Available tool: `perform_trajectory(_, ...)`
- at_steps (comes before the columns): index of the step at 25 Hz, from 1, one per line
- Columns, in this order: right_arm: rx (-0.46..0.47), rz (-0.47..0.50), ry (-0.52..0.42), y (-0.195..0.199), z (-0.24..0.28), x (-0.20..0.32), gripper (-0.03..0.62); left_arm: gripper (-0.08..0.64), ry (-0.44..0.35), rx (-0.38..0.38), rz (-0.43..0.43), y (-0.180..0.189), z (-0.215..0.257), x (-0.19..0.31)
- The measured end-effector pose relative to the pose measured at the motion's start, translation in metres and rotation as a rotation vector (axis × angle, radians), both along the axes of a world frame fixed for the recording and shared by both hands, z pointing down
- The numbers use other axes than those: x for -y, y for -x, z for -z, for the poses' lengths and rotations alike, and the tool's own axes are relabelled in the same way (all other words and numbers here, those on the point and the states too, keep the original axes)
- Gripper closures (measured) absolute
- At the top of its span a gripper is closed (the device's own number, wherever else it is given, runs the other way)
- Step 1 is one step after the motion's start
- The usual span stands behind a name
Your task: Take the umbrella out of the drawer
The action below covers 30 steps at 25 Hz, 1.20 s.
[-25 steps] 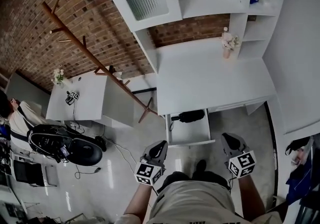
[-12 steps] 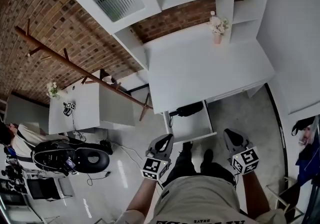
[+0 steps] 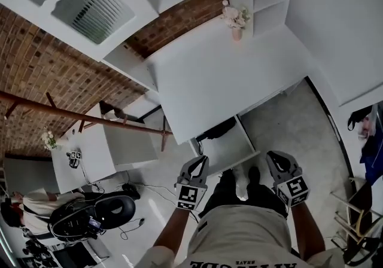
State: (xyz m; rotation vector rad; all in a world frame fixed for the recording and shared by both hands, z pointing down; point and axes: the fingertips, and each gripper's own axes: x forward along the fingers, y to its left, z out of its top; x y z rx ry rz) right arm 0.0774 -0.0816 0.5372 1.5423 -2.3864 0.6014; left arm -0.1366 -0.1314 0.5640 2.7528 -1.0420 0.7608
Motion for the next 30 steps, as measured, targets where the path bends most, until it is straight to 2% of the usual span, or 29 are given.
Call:
perform_trajectory(8, -0.001, -0.092, 0.062, 0.01, -0.028, -0.004, 0.558, 0.534, 0.055, 0.116, -0.195, -0.009, -0.059, 0.018)
perform_trajectory(14, 0.035, -0.166, 0.115, 0.012, -0.06, -0.017, 0.558, 0.533, 0.098, 0.193, -0.296, -0.02, -0.117, 0.021)
perform_trajectory(21, 0.06, -0.211, 0.146, 0.011, -0.087, -0.032, 0.558, 0.532, 0.14, 0.253, -0.346, -0.035, -0.171, 0.023)
perform_trajectory(30, 0.114, -0.244, 0.213, 0.015, -0.135, -0.046, 0.558, 0.532, 0.179, 0.338, -0.368, -0.046, -0.235, 0.032)
